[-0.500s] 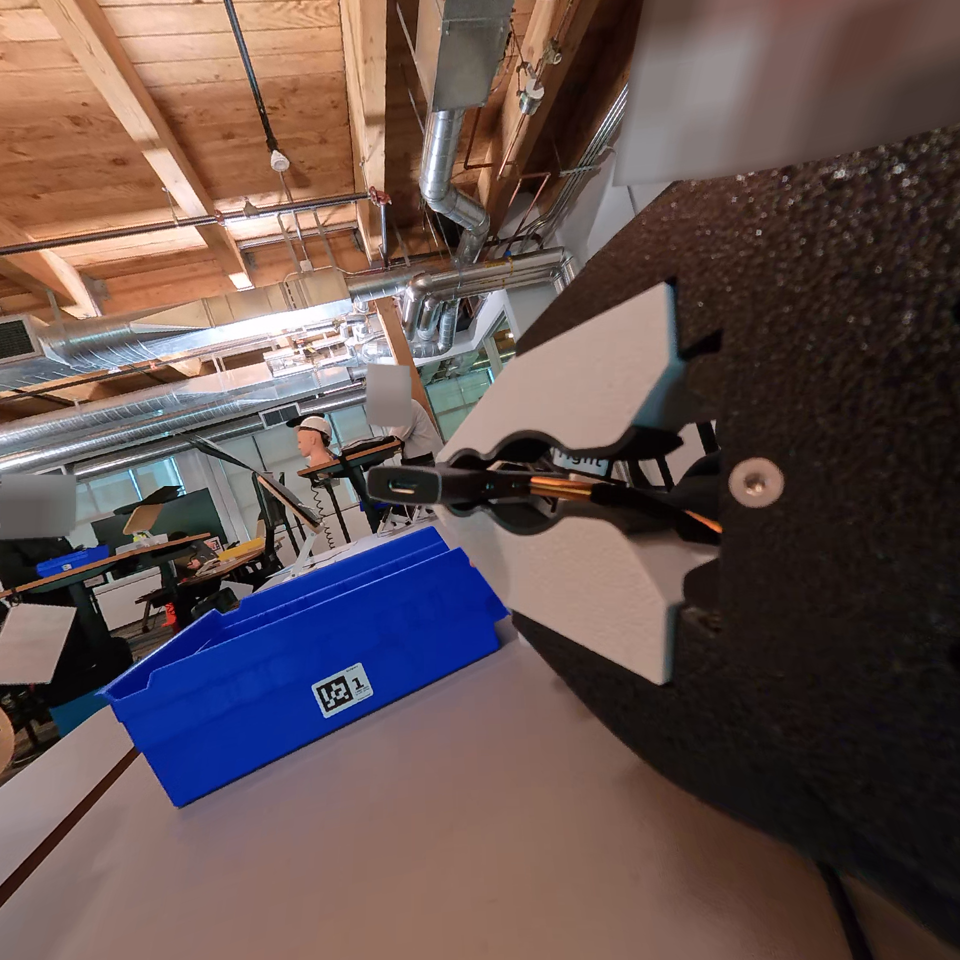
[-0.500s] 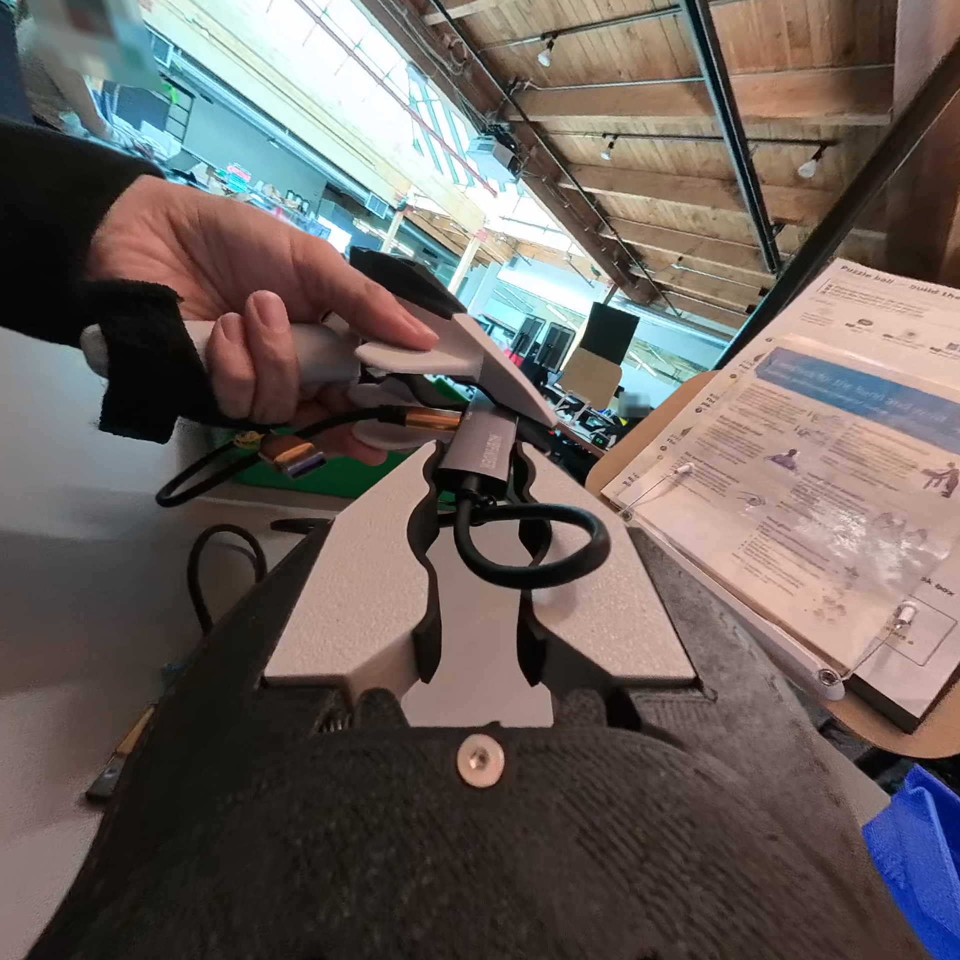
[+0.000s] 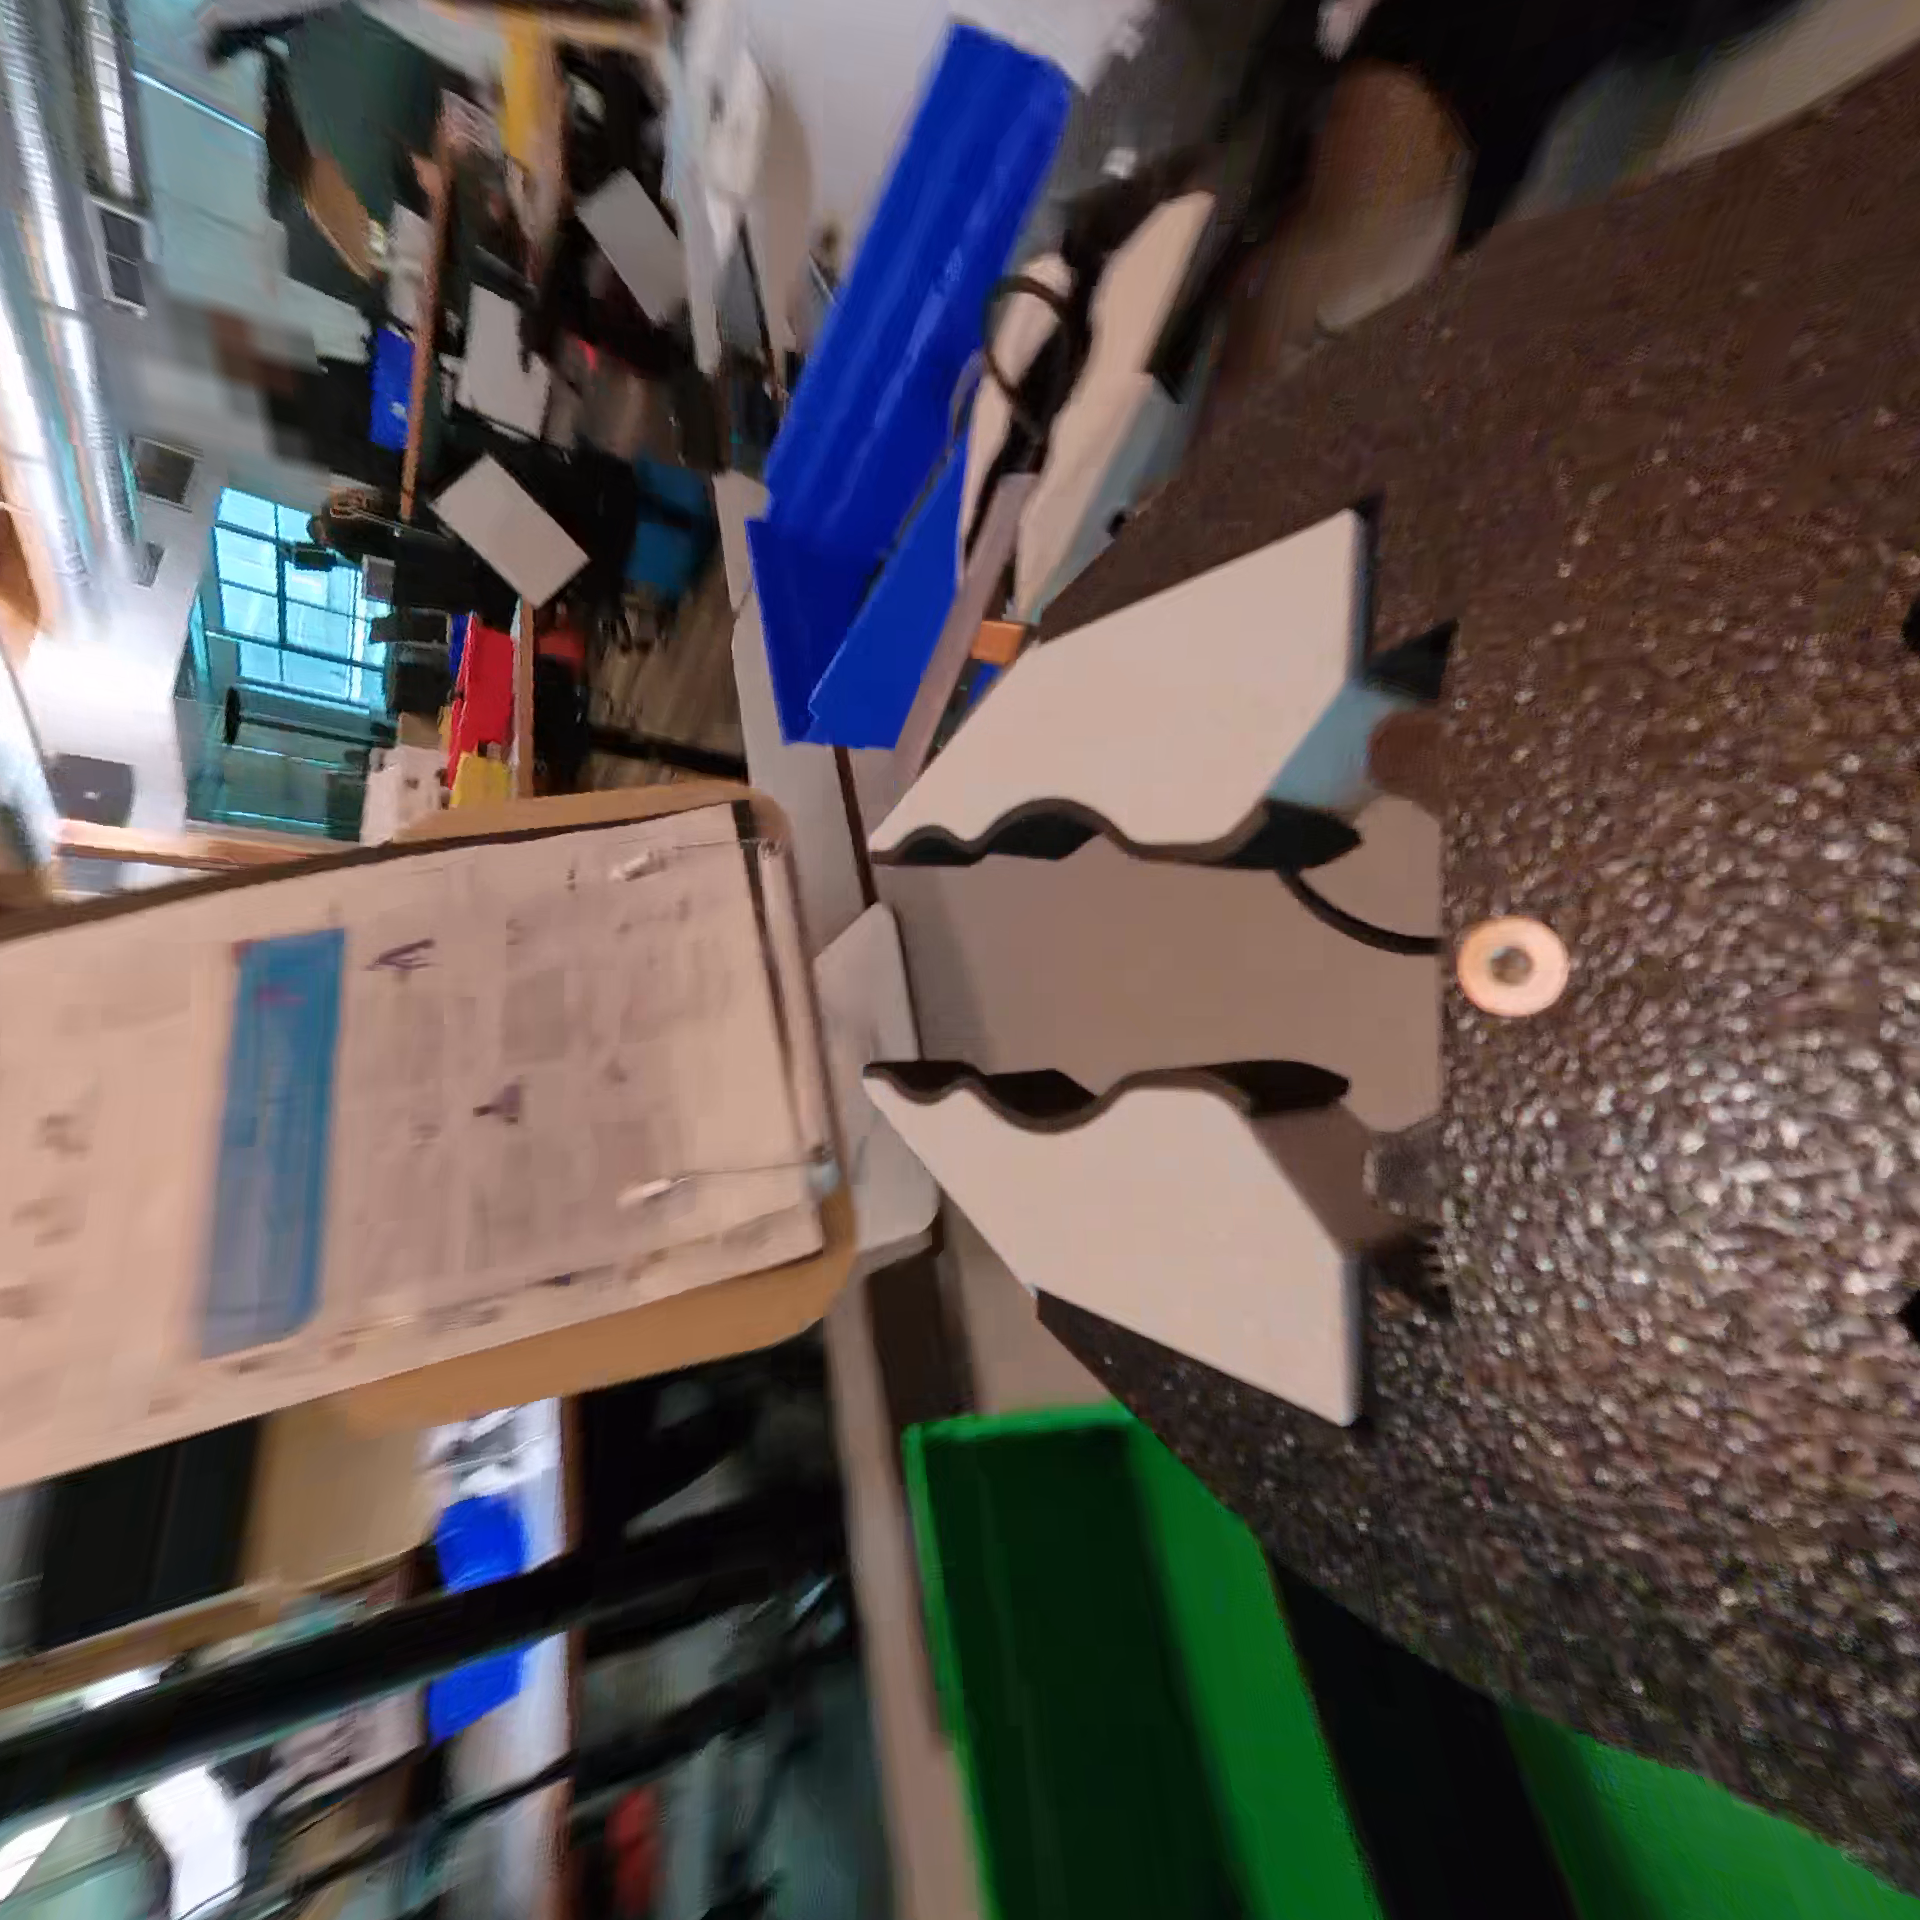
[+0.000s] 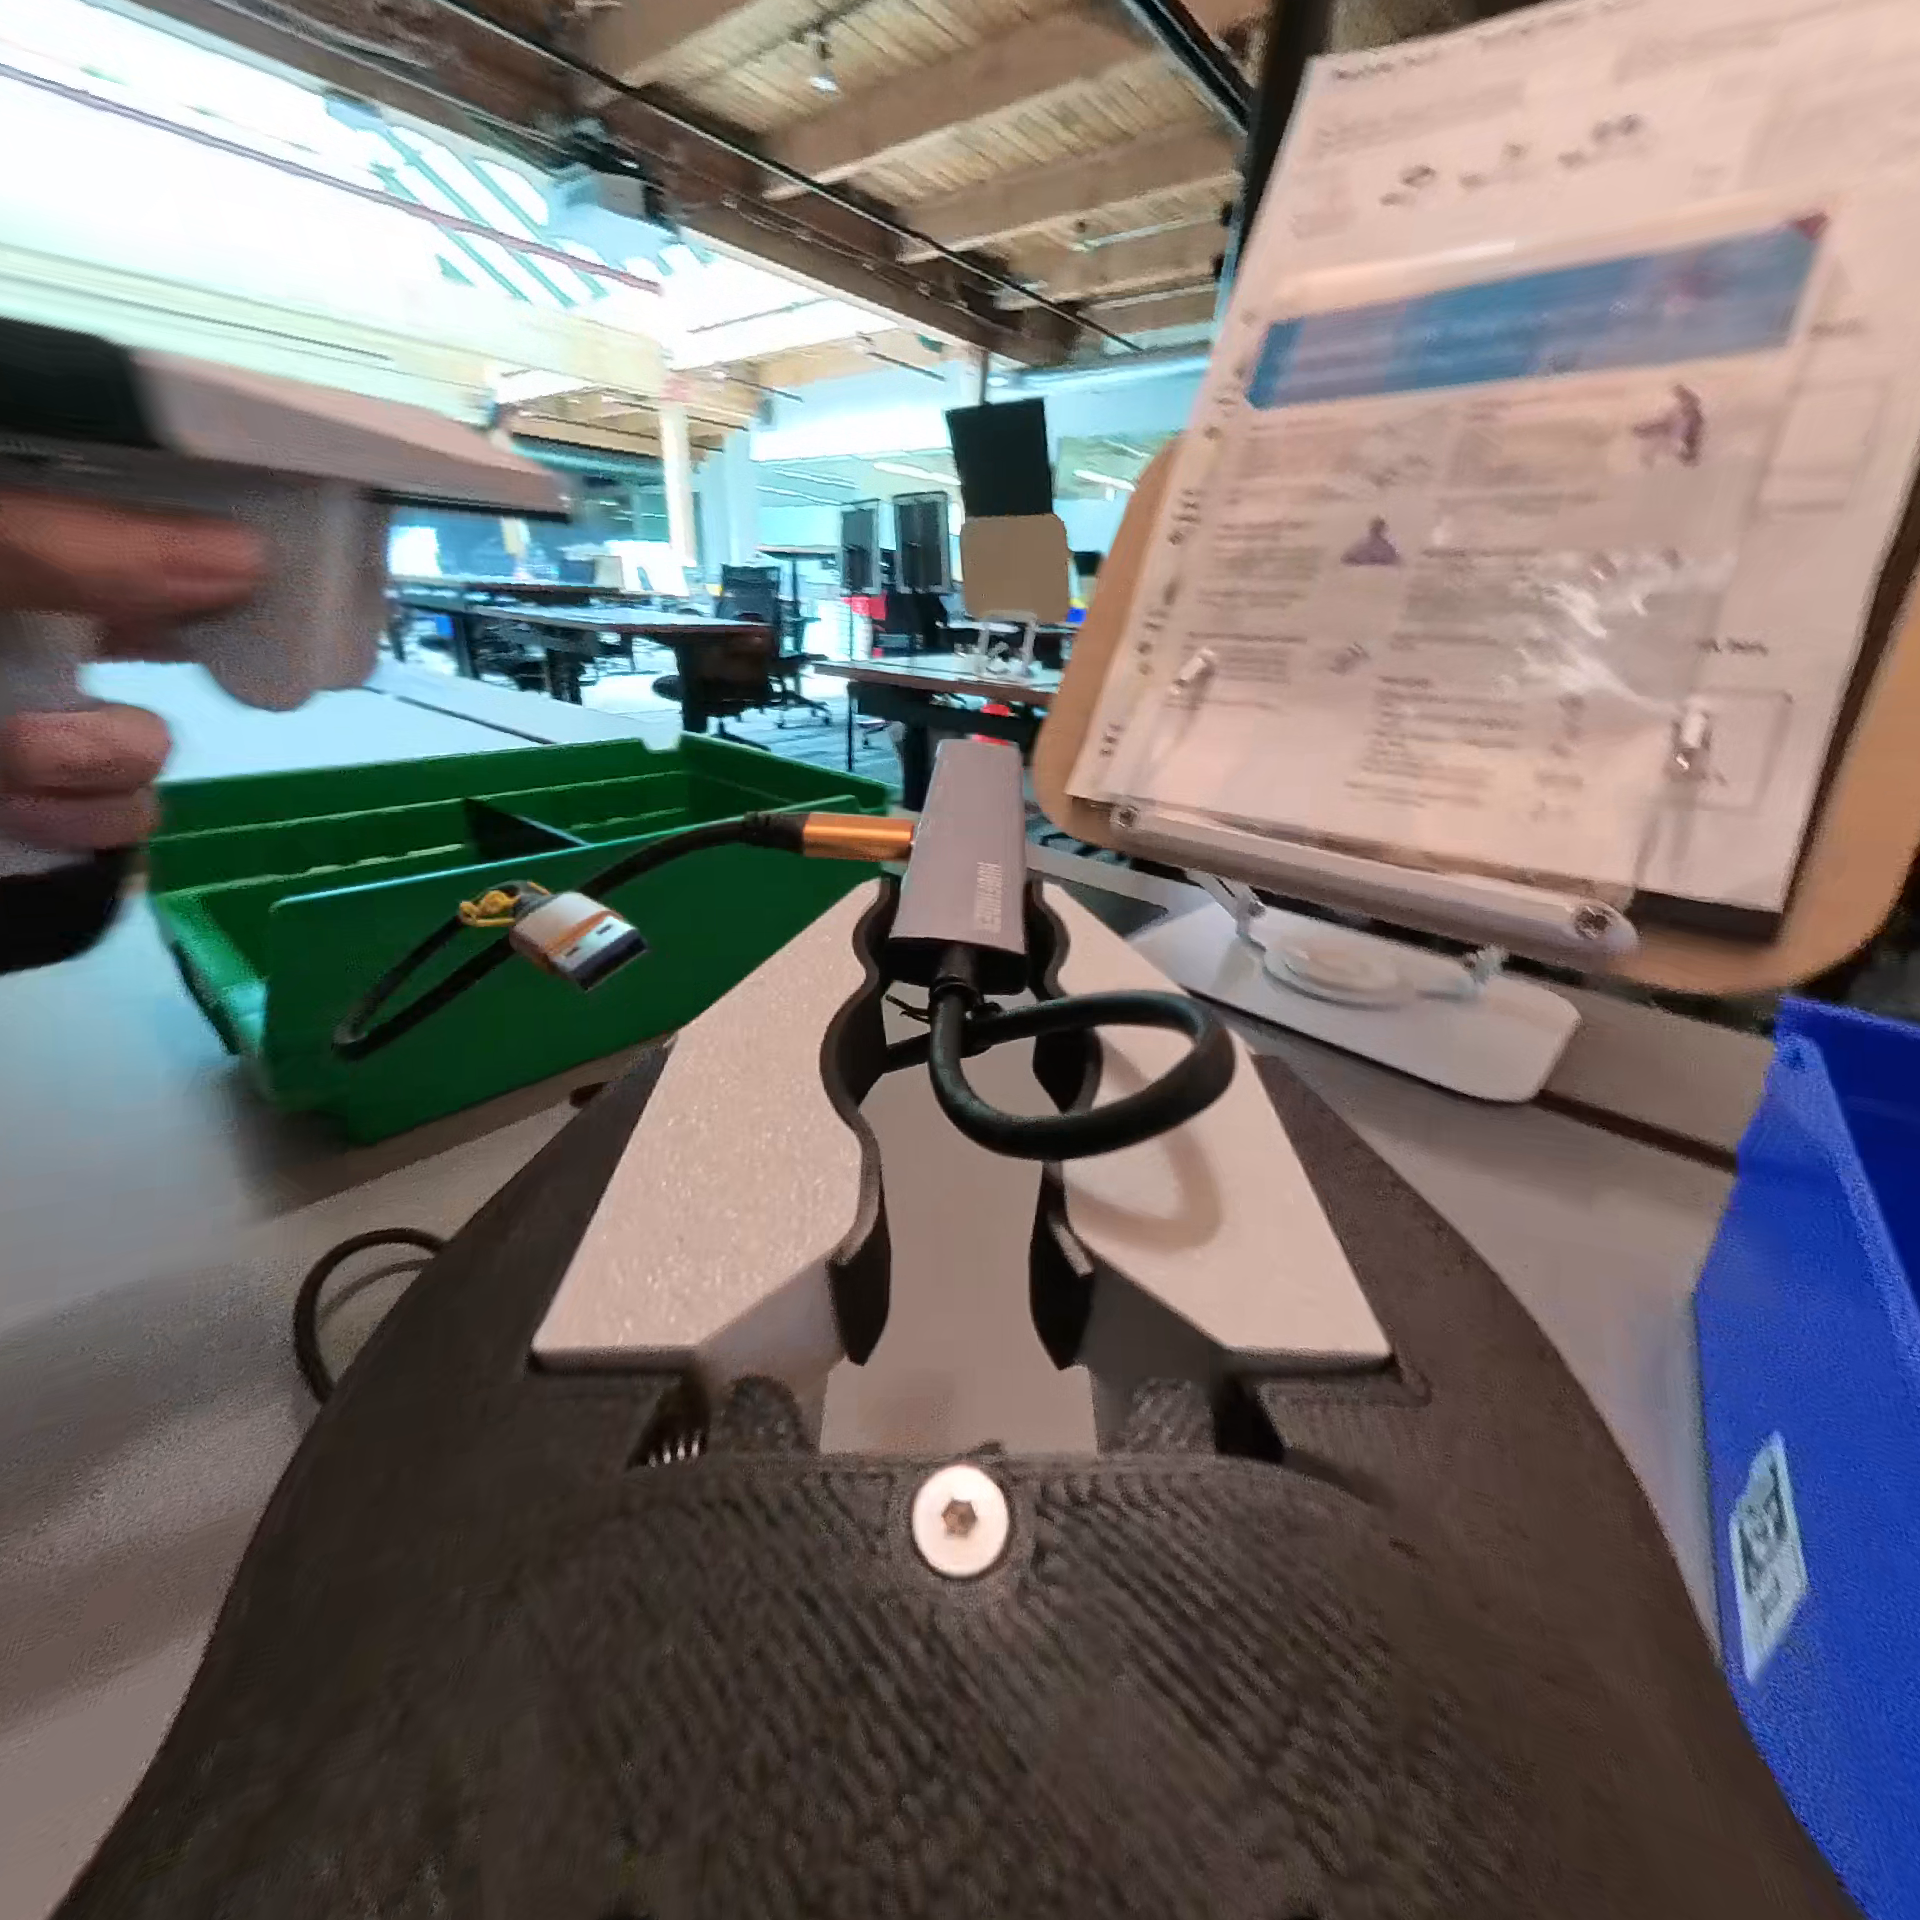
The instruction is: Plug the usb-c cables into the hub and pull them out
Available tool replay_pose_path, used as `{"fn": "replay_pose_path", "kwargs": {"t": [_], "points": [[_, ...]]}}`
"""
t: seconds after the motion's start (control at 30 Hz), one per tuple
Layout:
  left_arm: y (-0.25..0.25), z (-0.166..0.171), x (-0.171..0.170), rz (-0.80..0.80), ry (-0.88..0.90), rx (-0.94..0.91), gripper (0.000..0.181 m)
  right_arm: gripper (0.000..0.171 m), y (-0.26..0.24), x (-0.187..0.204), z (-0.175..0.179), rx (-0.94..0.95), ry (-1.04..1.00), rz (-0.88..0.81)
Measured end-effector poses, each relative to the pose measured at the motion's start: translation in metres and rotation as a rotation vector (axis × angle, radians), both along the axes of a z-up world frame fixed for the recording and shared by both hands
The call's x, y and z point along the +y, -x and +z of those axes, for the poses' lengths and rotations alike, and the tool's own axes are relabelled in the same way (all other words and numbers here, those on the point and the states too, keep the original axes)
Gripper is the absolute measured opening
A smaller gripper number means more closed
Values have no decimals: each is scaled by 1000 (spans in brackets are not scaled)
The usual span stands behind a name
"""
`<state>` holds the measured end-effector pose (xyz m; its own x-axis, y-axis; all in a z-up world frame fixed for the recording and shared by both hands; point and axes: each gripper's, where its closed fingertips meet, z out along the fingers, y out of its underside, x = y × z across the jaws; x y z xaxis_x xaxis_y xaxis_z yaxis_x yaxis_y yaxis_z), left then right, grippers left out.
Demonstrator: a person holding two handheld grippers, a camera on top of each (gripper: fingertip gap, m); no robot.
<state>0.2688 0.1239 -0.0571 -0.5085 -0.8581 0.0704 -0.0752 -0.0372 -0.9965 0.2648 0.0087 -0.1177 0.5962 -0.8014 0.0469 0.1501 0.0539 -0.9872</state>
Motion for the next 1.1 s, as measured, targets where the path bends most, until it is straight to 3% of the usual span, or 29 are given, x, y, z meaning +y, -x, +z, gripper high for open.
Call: {"fn": "replay_pose_path", "kwargs": {"t": [0.07,0.17,0.27,0.5,0.77,0.87,1.1], "points": [[25,-4,-13,-126,-128,-74,26,23,-7,-11,-3,37,-16,-59],[70,-54,-44,-464,-290,55,27,23,-11,-18,-6,80,-39,-84],[92,-109,-45,-593,-509,131,27,23,-13,-20,-10,110,-42,-77],[109,-187,-52,-722,-813,213,19,23,-15,-16,-17,134,3,-67],[93,-206,-64,-764,-958,192,23,23,-15,-14,-19,137,19,-47],[94,-213,-67,-788,-999,208,9,23,-15,-15,-19,138,14,-46],[94,-214,-69,-741,-952,247,5,23,-16,-14,-23,155,25,-42]]}}
